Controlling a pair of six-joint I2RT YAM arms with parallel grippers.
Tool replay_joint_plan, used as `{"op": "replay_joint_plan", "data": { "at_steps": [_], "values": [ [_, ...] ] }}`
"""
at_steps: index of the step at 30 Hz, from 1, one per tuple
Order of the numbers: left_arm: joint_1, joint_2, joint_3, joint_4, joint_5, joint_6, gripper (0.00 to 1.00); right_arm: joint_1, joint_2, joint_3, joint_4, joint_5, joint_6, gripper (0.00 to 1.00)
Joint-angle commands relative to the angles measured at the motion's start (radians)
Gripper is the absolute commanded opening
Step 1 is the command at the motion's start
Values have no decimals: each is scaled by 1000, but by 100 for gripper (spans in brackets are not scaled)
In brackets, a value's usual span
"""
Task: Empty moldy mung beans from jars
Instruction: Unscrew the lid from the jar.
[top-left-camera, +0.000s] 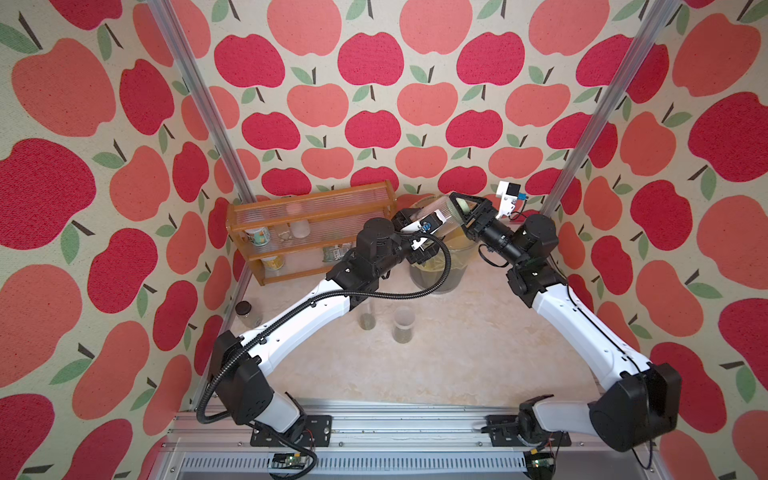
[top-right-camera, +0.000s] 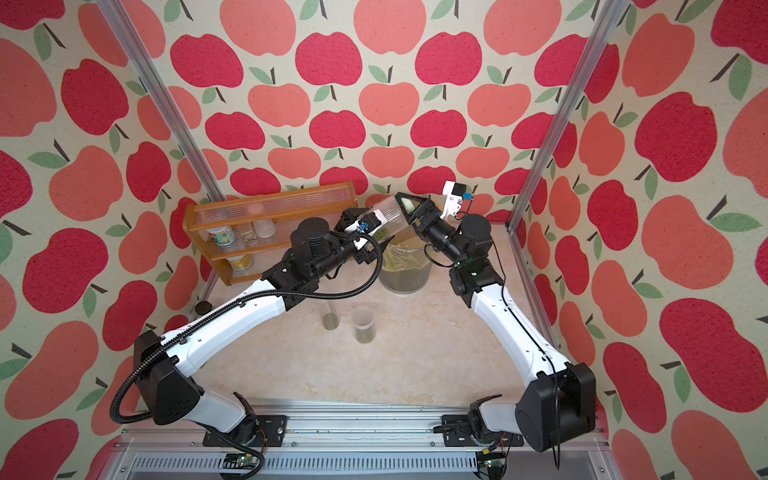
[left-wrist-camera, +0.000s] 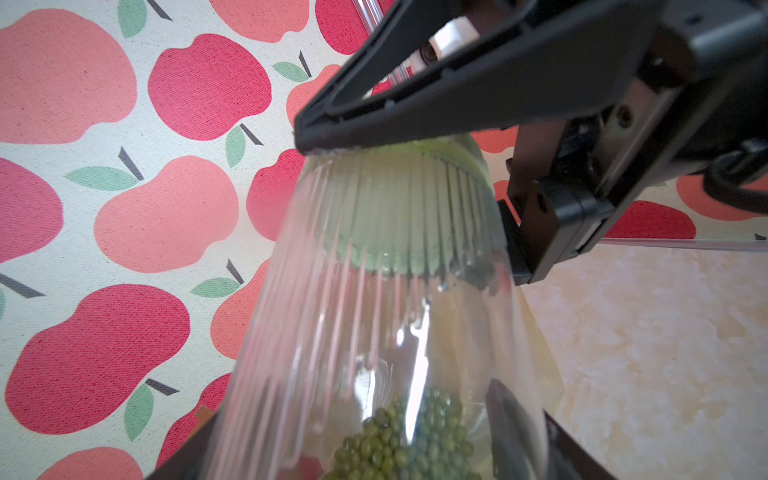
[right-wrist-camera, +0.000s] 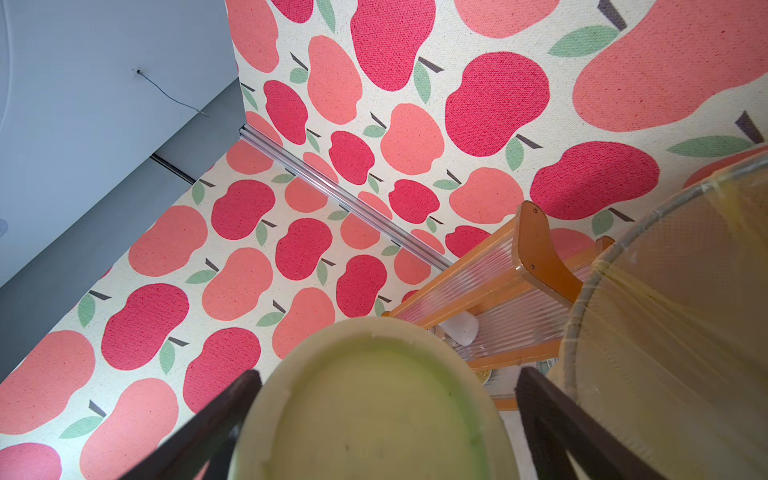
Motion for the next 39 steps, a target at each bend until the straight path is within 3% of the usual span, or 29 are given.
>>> {"op": "replay_joint_plan", "data": {
  "at_steps": [1,17,25,30,33,39],
  "values": [
    [-4,-31,17,105,-23,4,39,-8,-24,-17,47,25,3,98],
    [-3,-37,-4,132,-14,-7,39,-7,6,-27,152,2,48,95],
    [-4,-28,4,132,-12,-2,39,-7,20,2,128,-47,34,76],
    [-1,-26,12,118,-16,-9,39,-7,20,2,132,-58,26,70],
    [16,-22,39,82,-11,-69,39,-7,25,-4,163,-67,38,63],
    [132,-15,155,-56,71,-399,39,-7,43,-15,245,-83,79,59]
  ]
}}
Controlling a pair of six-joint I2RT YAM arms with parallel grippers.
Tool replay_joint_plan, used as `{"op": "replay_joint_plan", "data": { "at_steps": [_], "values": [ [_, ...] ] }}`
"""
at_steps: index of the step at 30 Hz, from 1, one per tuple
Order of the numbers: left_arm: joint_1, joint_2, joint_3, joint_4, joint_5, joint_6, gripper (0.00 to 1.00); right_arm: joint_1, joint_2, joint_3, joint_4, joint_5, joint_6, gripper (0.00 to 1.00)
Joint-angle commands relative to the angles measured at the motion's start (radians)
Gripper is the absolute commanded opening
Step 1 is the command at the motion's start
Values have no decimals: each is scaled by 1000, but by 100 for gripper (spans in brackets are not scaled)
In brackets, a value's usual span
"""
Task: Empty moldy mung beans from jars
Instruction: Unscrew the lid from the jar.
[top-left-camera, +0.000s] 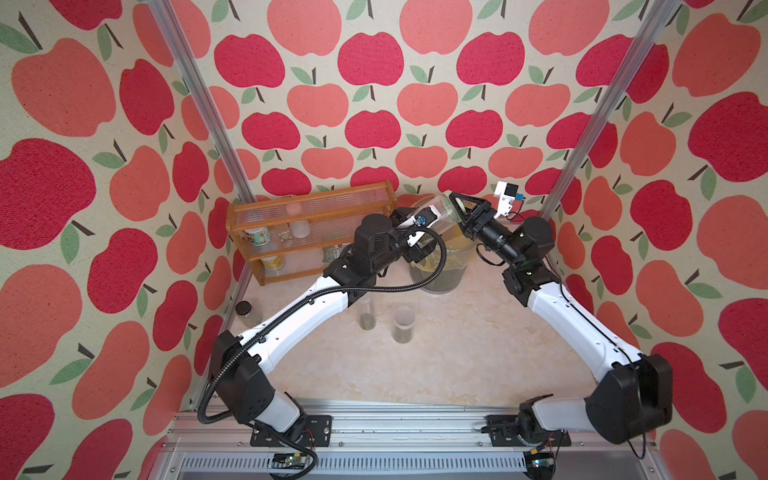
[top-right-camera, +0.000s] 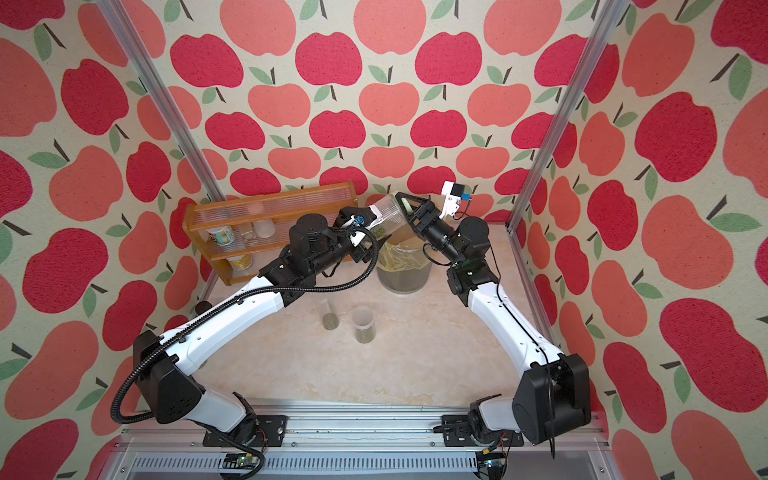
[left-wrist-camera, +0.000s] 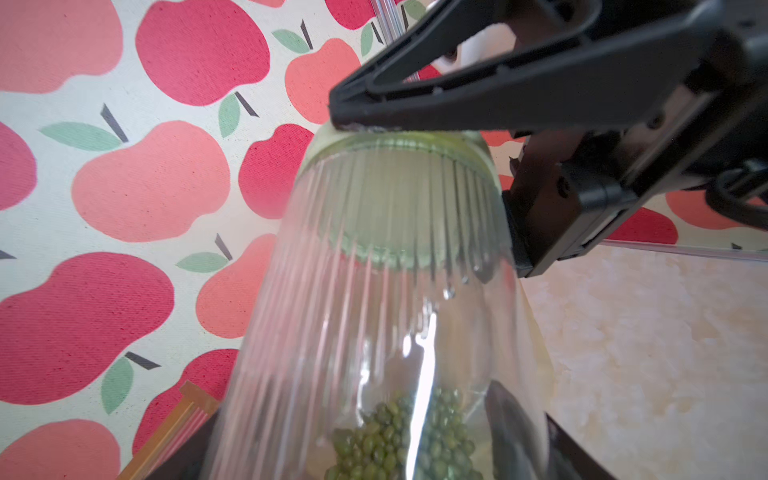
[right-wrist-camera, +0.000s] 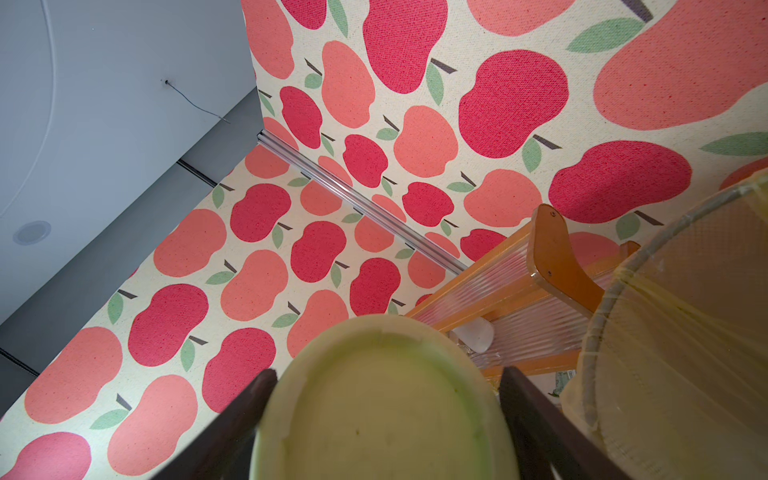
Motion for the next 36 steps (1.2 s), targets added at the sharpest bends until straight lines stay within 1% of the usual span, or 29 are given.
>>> {"op": "replay_joint_plan", "data": {
  "at_steps": [1,4,7,13,17,21,23,27,33,36],
  "values": [
    [93,-24,117,39,18,-313,39,-3,-4,12,111,-58,20,58],
    [138,-17,154,-2,51,-425,39,-3,-2,17,117,-61,13,57],
    [195,-10,171,-17,84,-568,38,-1,-2,24,117,-64,-7,56],
    [264,-1,168,-13,159,-722,38,11,-12,29,109,-56,-58,55],
    [270,-12,166,-27,161,-736,38,27,-22,29,102,-36,-110,55],
    [304,-14,164,-15,206,-834,38,35,-22,35,106,-28,-122,54],
    [313,-11,172,-13,220,-864,38,38,-26,31,104,-23,-132,55],
    [313,-4,186,-30,218,-867,39,52,-42,33,75,-8,-175,55],
    [326,4,212,-62,247,-924,38,74,-44,64,21,2,-257,55],
    [330,5,231,-82,265,-940,39,84,-35,68,38,4,-276,55]
  ]
}}
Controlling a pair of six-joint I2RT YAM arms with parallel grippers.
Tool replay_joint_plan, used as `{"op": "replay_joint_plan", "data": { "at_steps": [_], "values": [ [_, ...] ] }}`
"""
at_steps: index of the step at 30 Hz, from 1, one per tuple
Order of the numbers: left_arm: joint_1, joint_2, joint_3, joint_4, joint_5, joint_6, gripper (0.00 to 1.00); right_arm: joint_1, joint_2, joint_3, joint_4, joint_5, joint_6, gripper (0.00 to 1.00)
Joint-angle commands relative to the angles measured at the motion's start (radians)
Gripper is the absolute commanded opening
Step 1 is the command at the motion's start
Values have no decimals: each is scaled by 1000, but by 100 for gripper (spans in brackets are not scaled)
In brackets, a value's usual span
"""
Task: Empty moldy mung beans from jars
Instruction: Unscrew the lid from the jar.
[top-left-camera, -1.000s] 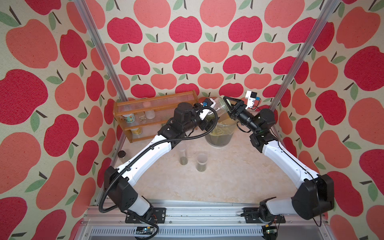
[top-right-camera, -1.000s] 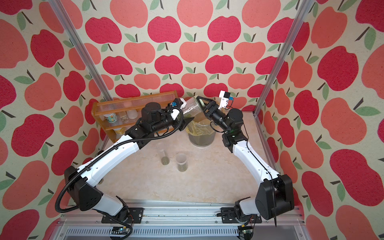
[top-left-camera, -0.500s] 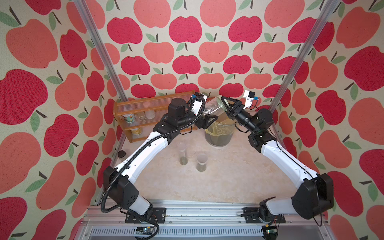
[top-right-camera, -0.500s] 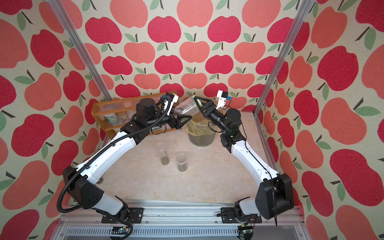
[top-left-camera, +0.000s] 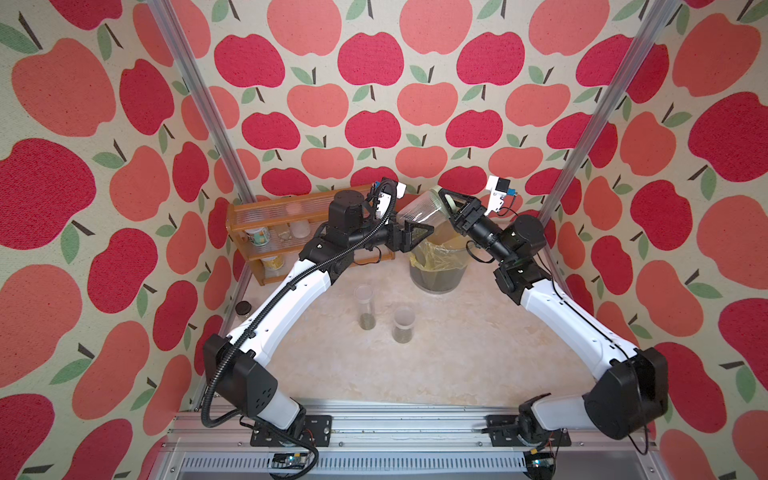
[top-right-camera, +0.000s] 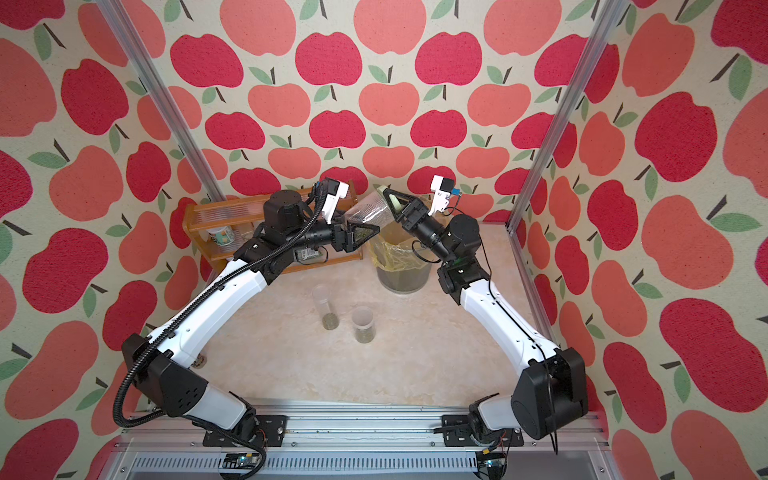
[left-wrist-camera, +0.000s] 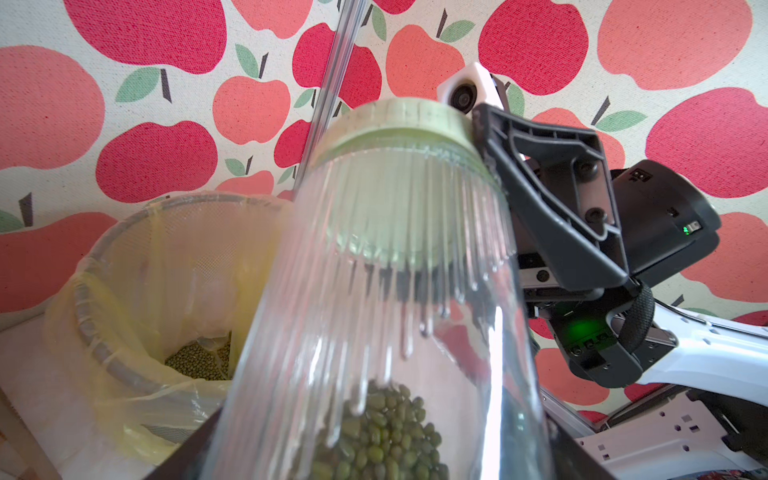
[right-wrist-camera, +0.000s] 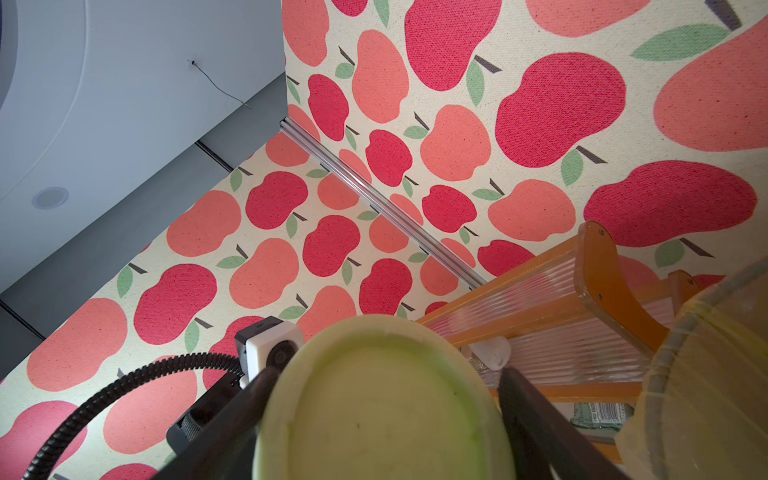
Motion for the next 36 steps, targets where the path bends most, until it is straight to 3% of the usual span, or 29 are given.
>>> {"op": "replay_joint_plan", "data": {
  "at_steps": [1,7,27,36],
  "values": [
    [139,-15,101,98,-275,-209,39,0,-49,11,36,-60,-166,55],
    [147,-20,110,94,-240,-246,39,2,-38,10,72,-62,-152,55],
    [148,-78,16,140,-252,-181,39,-19,-85,-27,28,-39,-152,56],
    [142,-57,25,164,-137,-62,39,-50,-146,-28,-241,29,-201,80]
  ]
}}
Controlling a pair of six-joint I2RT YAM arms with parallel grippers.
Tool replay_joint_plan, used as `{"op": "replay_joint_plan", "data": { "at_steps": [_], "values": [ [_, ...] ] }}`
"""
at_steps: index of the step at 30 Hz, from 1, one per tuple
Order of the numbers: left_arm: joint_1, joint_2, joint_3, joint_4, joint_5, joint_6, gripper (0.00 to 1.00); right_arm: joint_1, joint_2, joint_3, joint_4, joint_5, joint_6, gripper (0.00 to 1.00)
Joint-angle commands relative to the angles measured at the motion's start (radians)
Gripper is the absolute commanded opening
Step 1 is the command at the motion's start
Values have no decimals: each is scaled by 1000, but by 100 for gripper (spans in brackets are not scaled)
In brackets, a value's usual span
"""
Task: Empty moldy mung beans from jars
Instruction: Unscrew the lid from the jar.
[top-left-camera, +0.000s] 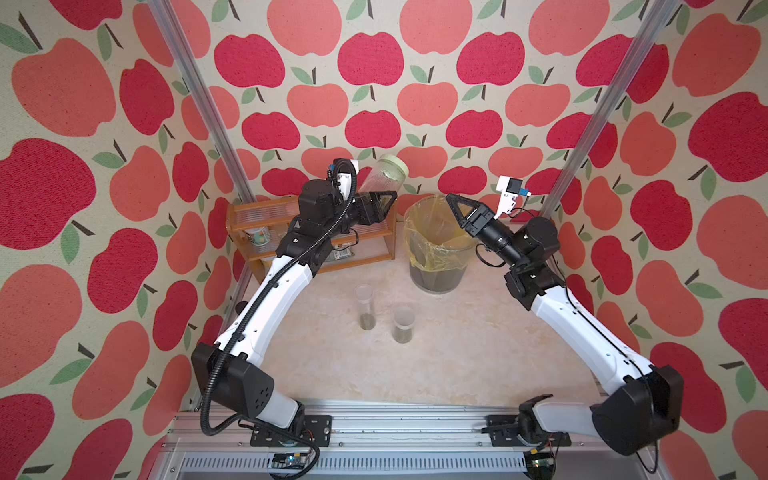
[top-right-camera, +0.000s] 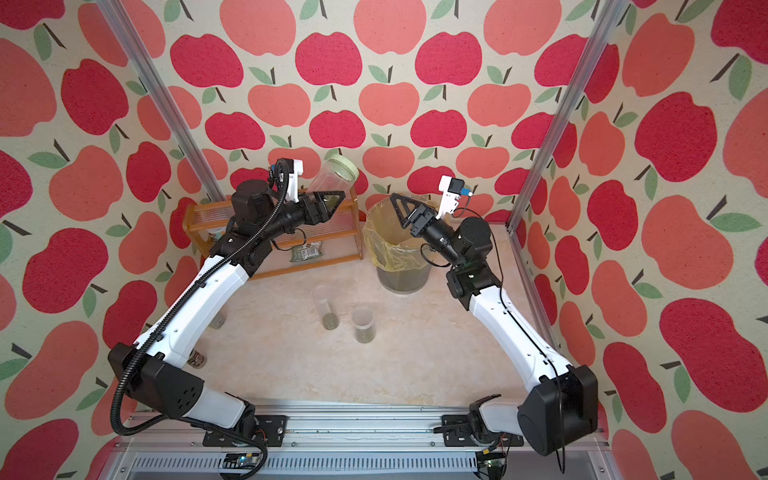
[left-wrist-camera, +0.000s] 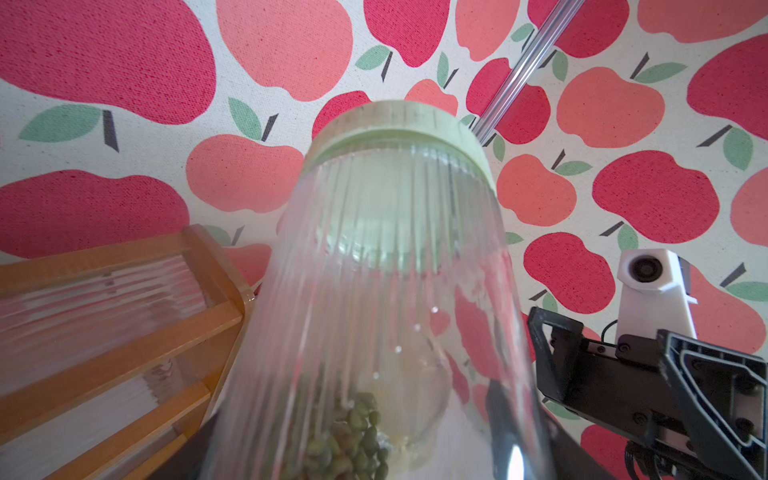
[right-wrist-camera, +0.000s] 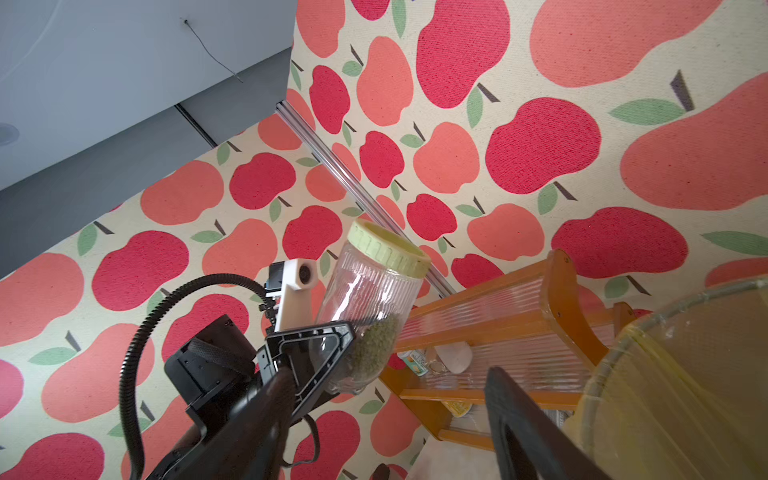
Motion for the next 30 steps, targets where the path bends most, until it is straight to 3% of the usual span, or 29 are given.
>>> {"op": "replay_joint_plan", "data": {
  "at_steps": [1,12,19,26,30],
  "values": [
    [-6,-20,22,115,75,90,39,-9,-69,4,-172,57,-62,82],
    [-110,-15,38,48,-18,333,39,-26,-196,-16,-394,169,-146,89],
    [-127,-18,22,42,-72,384,39,-38,-187,-4,-423,127,-145,90],
    [-209,-38,18,-6,-189,609,39,-66,-187,26,-489,112,-123,92],
    [-244,-53,-6,16,-224,667,39,-87,-171,69,-567,91,-95,92]
  ]
}}
